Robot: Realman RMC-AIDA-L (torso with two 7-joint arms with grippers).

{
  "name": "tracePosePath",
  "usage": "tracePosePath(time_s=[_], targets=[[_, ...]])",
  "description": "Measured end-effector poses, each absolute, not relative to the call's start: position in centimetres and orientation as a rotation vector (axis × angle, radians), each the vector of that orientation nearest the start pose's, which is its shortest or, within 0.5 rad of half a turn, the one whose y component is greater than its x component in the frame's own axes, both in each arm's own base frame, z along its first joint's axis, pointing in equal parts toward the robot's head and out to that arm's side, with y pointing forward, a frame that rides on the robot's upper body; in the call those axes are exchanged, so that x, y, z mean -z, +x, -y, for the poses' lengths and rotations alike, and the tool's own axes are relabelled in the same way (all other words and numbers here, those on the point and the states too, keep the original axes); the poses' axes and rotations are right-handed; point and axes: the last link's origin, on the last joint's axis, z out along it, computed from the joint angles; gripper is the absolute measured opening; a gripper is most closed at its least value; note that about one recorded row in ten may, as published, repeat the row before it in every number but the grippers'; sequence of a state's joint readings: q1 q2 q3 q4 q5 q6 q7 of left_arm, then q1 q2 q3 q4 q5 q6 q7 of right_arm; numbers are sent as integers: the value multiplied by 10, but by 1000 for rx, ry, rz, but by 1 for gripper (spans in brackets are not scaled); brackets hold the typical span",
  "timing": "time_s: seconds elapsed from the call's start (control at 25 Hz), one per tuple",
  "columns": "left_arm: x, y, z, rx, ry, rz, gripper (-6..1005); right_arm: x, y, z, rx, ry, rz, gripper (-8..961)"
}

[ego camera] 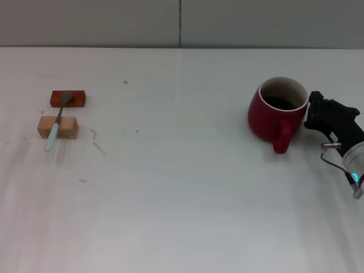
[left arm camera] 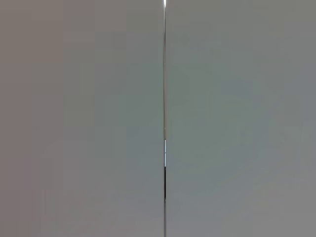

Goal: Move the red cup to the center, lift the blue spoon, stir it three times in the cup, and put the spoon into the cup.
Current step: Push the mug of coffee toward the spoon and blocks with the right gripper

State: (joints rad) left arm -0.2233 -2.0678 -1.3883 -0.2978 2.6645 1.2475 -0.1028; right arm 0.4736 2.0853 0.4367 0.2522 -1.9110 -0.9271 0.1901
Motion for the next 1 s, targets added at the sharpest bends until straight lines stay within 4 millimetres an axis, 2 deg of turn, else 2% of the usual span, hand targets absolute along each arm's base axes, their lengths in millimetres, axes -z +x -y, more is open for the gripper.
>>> tracePosePath(time_s=[0.56,1.0], targets=[[-43,-366,-288,676,-1305,488,862,82,305,-334,-646,-1811,-802,23],[-43,-365,-289,679,-1306,486,862,107,272,-339,-664,-1957,-782,29]])
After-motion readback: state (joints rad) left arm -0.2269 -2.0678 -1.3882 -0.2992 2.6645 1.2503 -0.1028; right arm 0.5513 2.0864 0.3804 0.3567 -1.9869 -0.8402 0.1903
